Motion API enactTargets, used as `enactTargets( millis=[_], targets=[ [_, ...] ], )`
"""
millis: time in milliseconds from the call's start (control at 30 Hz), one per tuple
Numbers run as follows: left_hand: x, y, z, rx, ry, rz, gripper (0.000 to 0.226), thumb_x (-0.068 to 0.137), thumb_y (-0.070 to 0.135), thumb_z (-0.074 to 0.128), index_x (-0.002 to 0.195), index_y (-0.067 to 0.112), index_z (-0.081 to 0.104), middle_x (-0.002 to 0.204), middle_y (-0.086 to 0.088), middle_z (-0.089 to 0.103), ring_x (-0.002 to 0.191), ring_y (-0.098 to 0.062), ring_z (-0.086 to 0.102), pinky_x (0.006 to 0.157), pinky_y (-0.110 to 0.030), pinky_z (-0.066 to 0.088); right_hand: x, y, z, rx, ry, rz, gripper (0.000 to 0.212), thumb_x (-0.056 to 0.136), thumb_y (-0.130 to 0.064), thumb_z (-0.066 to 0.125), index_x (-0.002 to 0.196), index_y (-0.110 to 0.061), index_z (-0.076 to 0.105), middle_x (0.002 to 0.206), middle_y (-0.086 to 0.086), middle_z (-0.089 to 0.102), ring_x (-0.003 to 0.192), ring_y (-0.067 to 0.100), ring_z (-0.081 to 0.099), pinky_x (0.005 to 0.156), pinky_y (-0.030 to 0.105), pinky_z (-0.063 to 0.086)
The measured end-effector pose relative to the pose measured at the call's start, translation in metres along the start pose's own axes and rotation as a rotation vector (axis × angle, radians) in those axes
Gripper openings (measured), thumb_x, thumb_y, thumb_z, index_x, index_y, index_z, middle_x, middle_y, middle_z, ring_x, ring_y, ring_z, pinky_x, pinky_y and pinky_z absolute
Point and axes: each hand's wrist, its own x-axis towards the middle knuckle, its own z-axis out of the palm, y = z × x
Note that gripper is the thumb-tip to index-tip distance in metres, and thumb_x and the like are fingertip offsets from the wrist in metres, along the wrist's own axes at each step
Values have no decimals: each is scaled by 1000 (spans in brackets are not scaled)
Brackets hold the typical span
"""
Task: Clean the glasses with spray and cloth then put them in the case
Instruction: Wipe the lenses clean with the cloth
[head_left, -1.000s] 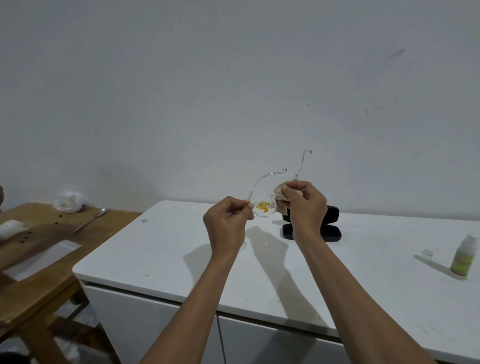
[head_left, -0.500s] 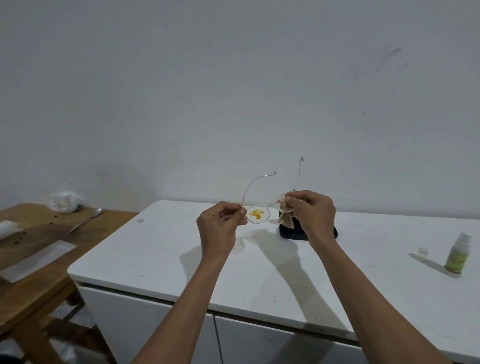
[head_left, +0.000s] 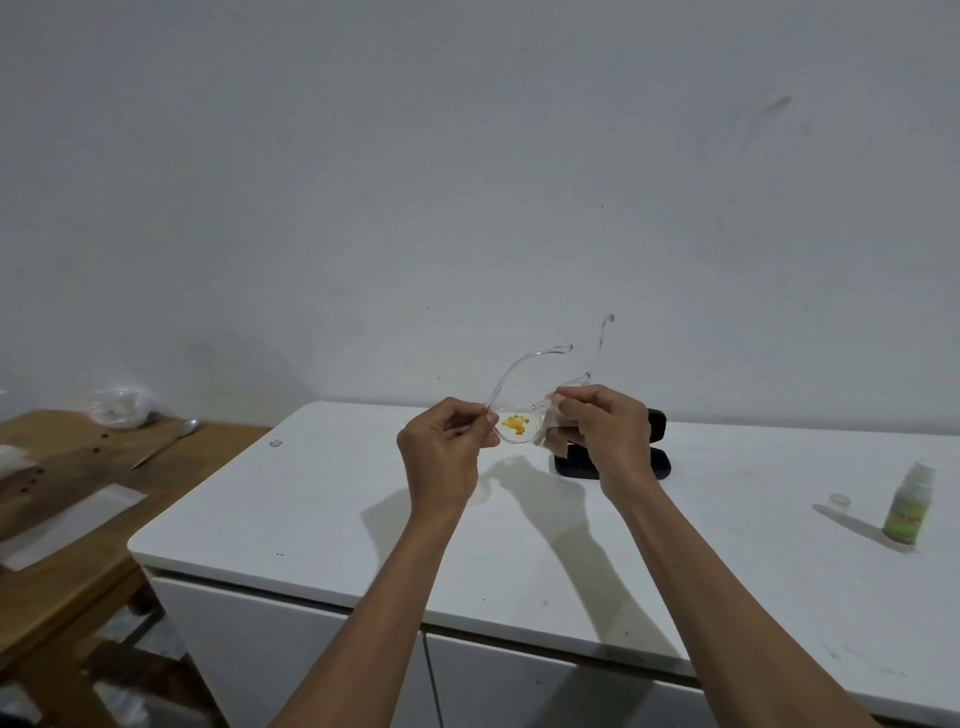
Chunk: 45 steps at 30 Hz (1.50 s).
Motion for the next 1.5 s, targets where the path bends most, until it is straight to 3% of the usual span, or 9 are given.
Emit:
enactTargets(
  millis=[233, 433, 567, 733, 900, 1100, 1200, 1300, 1500],
  targets=[
    [3, -10, -15, -2, -25, -68, 15, 80, -6, 80, 74, 6, 74, 71, -12, 77, 61, -28, 76, 69, -39, 63, -3, 5, -24, -161, -173, -7, 10, 87, 6, 71, 84, 1, 79, 81, 22, 77, 73, 35, 74, 74, 43, 65],
    [3, -7, -16, 5, -79, -25, 15, 80, -7, 78, 75, 6, 74, 72, -11, 77, 63, -27, 76, 70, -41, 63, 3, 10, -25, -91, -28, -18, 3, 83, 5, 71, 81, 5, 74, 77, 27, 73, 65, 43, 68, 74, 48, 59],
    [2, 1, -12, 24, -83, 30, 16, 80, -8, 77, 75, 7, 74, 71, -11, 76, 62, -25, 75, 65, -31, 62, 10, 11, -6, 21, 116, -31, 4, 78, -4, 76, 76, -7, 76, 82, 8, 75, 75, 34, 70, 77, 50, 63],
    [13, 7, -12, 25, -58, 44, 9, 81, -9, 77, 79, 0, 75, 72, -13, 75, 59, -22, 74, 62, -28, 62, 5, 7, 14, 39, 51, -20, 11, 86, 5, 70, 82, -3, 76, 81, 6, 74, 64, 27, 72, 64, 29, 61],
    [23, 3, -23, 36, -38, 17, 9, 79, -8, 78, 78, 1, 75, 71, -13, 75, 57, -22, 72, 64, -35, 63, 5, 8, 3, -100, -127, -27, 10, 85, 0, 70, 86, -4, 79, 85, 21, 76, 72, 42, 74, 78, 47, 64],
    [19, 4, -21, -2, -23, -6, 16, 80, -7, 78, 76, 8, 75, 71, -10, 76, 59, -21, 74, 63, -30, 63, -5, 11, 4, -169, 13, -178, 3, 81, -19, 76, 82, -22, 76, 72, 10, 76, 66, 37, 73, 78, 52, 63],
    [20, 5, -22, -5, -4, -9, 15, 81, -7, 78, 77, 7, 74, 70, -11, 75, 57, -20, 74, 60, -24, 60, -5, 13, 2, -124, -35, -175, 3, 81, -16, 75, 81, -15, 76, 67, 19, 72, 57, 36, 67, 78, 62, 59],
    [22, 2, -24, 11, 19, 4, 13, 81, -5, 78, 76, 6, 74, 64, -10, 72, 55, -20, 72, 62, -26, 60, -6, 14, 0, -78, -4, -214, 5, 84, -14, 74, 83, -10, 78, 64, 18, 72, 65, 37, 71, 89, 55, 59],
    [21, 0, -18, 12, 86, 46, 12, 82, -4, 78, 78, 6, 74, 63, -8, 72, 58, -21, 72, 63, -26, 61, -25, 18, 12, 181, 53, -91, 10, 93, -5, 67, 94, 4, 71, 58, 8, 57, 56, 27, 50, 55, 33, 43]
  ],
)
